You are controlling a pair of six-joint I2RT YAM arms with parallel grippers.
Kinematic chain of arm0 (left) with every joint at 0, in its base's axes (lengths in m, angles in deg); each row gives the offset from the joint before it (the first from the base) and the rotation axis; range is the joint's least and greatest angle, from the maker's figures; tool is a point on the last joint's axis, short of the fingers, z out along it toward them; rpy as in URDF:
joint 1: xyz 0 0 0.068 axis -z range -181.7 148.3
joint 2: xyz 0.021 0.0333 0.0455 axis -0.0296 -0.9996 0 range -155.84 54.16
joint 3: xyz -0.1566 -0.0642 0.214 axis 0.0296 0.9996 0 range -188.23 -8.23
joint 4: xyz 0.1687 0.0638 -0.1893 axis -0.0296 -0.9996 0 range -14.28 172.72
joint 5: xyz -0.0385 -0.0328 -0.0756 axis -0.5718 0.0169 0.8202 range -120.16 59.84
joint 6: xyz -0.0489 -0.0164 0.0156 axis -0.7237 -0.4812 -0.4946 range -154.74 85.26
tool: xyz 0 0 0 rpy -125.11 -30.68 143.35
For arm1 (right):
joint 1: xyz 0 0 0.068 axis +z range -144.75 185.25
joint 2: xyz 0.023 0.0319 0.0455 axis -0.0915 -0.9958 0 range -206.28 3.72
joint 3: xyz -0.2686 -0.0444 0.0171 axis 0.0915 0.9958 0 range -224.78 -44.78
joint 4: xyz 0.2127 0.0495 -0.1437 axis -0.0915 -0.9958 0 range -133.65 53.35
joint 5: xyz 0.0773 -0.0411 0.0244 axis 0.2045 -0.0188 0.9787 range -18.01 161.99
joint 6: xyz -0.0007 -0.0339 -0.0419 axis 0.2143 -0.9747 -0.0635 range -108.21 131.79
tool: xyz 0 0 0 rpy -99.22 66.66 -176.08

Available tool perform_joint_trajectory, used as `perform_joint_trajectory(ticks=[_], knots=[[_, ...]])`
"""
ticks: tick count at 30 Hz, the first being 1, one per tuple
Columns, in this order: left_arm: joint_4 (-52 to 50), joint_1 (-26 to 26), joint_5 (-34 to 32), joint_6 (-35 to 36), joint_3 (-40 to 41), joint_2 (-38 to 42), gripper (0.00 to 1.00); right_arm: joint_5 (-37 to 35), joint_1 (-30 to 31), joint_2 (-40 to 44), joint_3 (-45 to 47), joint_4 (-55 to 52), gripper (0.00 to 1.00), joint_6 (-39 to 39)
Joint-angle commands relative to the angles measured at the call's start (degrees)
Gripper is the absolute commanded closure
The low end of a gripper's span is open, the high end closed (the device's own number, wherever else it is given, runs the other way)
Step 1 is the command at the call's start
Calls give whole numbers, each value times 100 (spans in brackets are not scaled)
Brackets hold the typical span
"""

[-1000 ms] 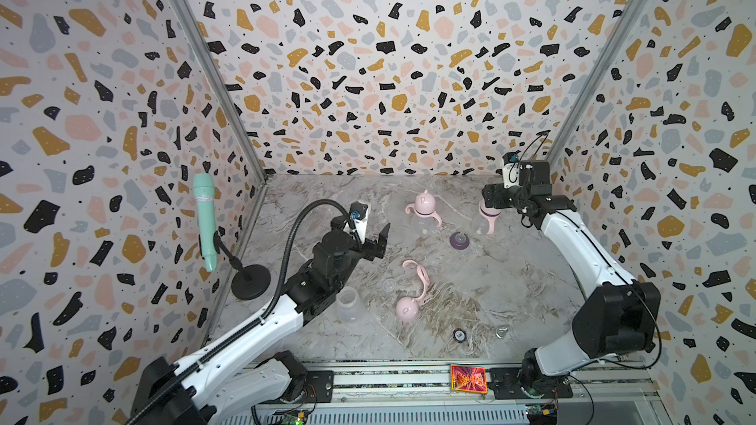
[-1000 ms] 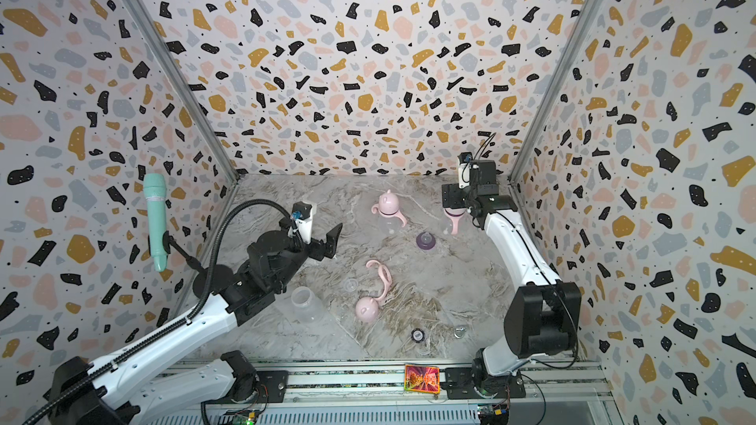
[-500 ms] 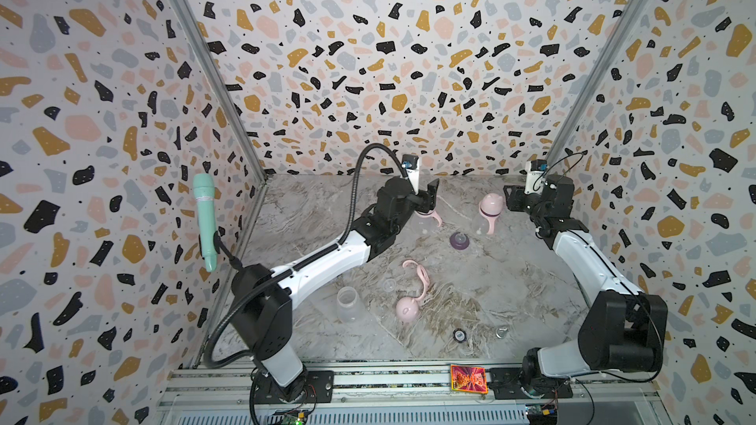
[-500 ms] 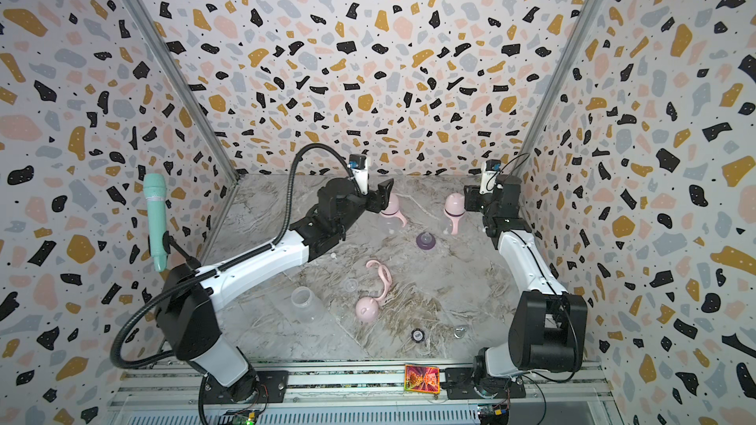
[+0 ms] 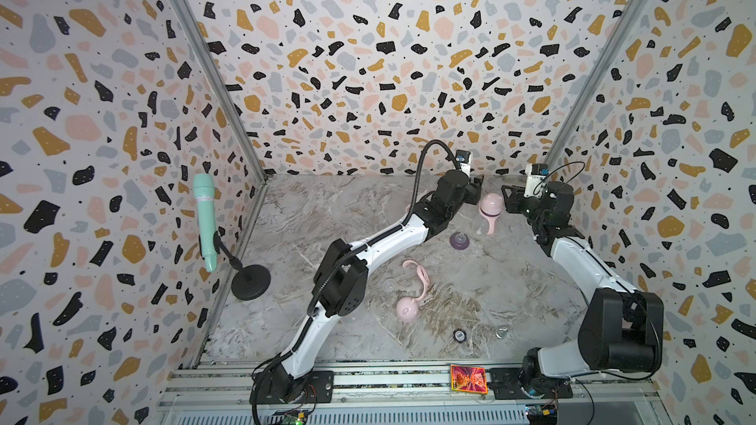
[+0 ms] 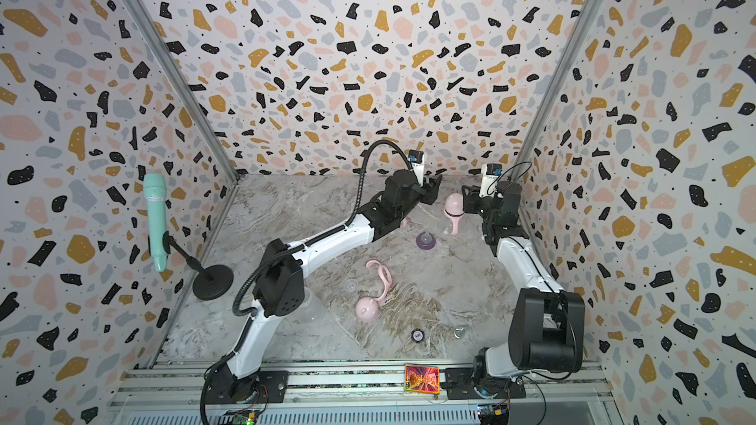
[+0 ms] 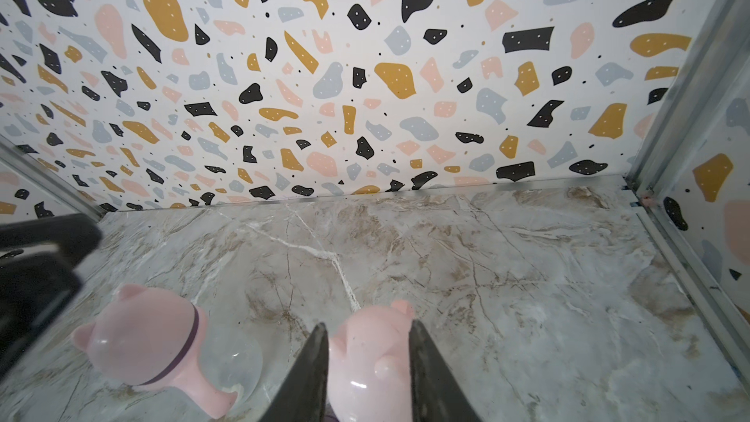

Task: Assemble the baby bottles
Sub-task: Close the lid on the baby bottle.

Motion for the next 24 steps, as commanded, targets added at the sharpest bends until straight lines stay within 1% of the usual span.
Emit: perform_joint_trajectory(ticks=[1,5,11,24], knots=[[-59,74,126,-169,-481,-294,44,208,17,-98,43,217,69,36],[94,125,156,-201,-601,-544,46,282,20,-194,125,350,72,63],[199,122,183,-219,-741,-819,46,287,49,-334,212,557,74,79],[593,125,249,-297,-903,-1129,46,-23,155,-484,157,665,74,-66]])
